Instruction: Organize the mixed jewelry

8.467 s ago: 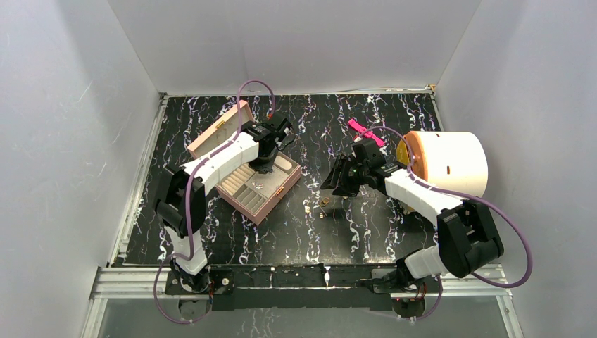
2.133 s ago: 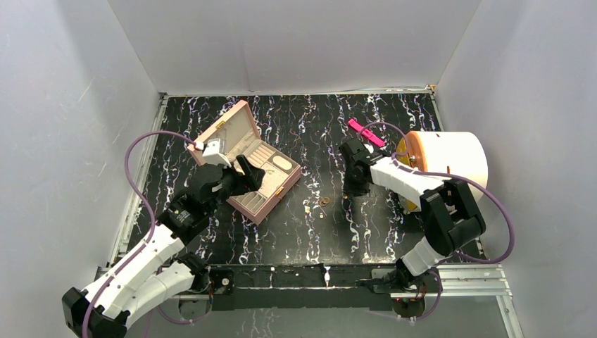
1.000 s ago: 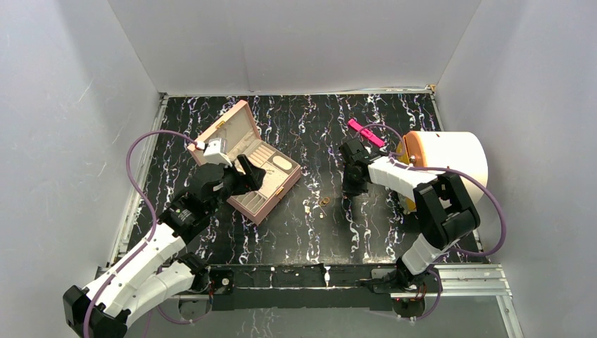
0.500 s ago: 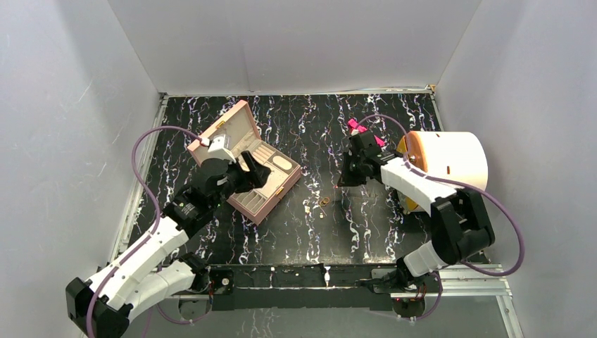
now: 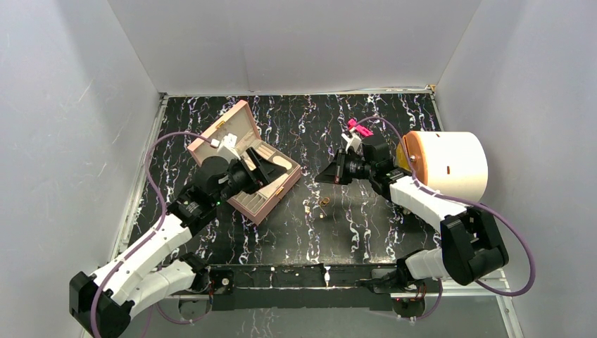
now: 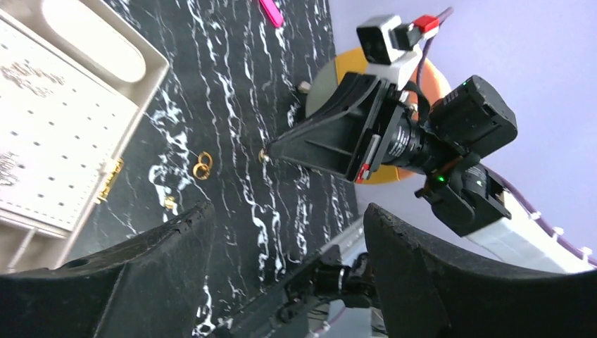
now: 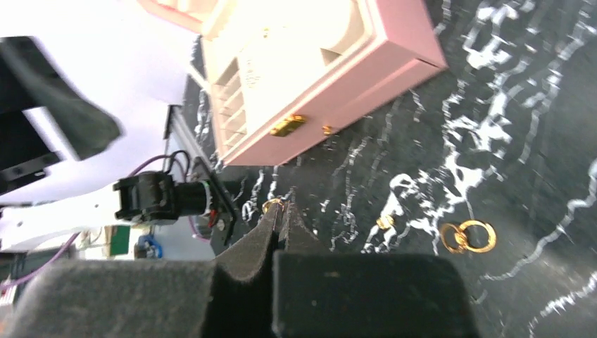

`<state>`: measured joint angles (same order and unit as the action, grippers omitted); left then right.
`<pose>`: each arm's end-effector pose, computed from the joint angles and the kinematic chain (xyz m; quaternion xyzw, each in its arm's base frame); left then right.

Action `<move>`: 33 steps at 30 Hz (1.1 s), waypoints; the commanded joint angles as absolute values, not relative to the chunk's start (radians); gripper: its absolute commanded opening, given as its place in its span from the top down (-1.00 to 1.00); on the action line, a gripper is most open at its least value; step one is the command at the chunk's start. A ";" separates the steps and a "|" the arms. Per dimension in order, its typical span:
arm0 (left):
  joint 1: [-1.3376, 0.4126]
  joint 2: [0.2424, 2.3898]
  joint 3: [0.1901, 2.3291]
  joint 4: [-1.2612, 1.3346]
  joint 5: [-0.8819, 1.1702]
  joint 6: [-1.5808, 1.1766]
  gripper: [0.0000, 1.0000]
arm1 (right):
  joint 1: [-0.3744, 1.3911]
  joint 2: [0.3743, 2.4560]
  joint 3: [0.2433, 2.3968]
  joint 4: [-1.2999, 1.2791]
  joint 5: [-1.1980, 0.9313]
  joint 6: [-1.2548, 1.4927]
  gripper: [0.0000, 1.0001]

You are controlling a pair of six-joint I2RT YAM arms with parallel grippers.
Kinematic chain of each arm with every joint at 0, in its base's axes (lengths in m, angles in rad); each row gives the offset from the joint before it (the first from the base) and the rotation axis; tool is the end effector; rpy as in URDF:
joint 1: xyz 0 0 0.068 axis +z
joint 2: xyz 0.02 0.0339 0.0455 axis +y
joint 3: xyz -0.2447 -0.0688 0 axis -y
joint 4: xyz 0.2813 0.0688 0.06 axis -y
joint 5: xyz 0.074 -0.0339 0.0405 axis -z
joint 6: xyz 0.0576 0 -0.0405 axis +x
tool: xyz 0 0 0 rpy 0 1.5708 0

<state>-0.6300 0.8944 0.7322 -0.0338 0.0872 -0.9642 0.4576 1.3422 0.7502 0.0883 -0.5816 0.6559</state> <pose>0.2257 -0.1708 0.2925 -0.1012 0.7660 -0.4770 0.4189 0.2896 0.1779 0.1857 -0.0635 0.8352 0.4671 0.2832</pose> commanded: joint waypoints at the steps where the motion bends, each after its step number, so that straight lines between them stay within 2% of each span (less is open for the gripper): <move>1: -0.631 0.904 0.664 0.110 0.195 -1.105 -0.48 | 0.453 1.336 0.727 0.437 -0.755 0.790 1.00; 7: -0.631 0.942 0.593 0.308 0.260 -1.226 -0.46 | 0.454 1.338 0.682 0.652 -0.816 0.896 1.00; 13: -0.631 0.999 0.554 0.491 0.305 -1.346 -0.45 | 0.465 1.333 0.691 0.720 -0.833 0.946 1.00; 21: -0.631 1.042 0.548 0.544 0.318 -1.400 -0.53 | 0.484 1.343 0.689 0.796 -0.845 0.977 1.00; 28: -0.631 1.051 0.528 0.561 0.310 -1.422 -0.36 | 0.494 1.352 0.698 0.813 -0.848 0.984 1.00; 33: -0.631 1.067 0.529 0.588 0.318 -1.445 -0.15 | 0.501 1.355 0.697 0.832 -0.841 0.993 1.00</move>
